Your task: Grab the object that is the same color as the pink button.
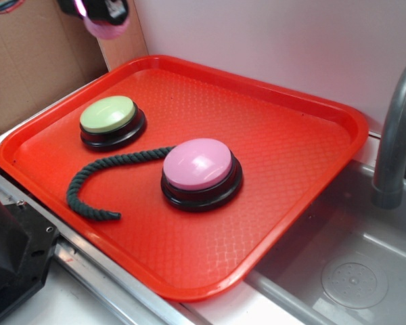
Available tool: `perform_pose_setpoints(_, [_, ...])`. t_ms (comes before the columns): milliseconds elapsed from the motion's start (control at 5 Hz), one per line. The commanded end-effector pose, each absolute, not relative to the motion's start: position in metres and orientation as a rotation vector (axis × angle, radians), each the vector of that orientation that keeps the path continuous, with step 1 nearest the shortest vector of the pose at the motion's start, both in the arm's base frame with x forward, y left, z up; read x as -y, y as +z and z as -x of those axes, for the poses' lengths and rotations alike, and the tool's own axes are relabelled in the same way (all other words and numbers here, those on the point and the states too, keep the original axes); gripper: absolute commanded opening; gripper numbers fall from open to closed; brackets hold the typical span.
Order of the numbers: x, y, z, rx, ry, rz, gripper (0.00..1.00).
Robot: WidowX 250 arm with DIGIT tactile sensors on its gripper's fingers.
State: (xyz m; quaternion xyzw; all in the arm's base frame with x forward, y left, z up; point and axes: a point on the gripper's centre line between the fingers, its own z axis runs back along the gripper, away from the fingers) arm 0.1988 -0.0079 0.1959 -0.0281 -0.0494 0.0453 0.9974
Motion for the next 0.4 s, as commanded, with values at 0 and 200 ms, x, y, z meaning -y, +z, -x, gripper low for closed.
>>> perform_pose_setpoints(0, [0.0277,0.2294,-0.1707,0.202,0.161,0.061,0.00])
perform_pose_setpoints(200, [0.0255,0.2286,-0.1702,0.189,0.200,0.011,0.00])
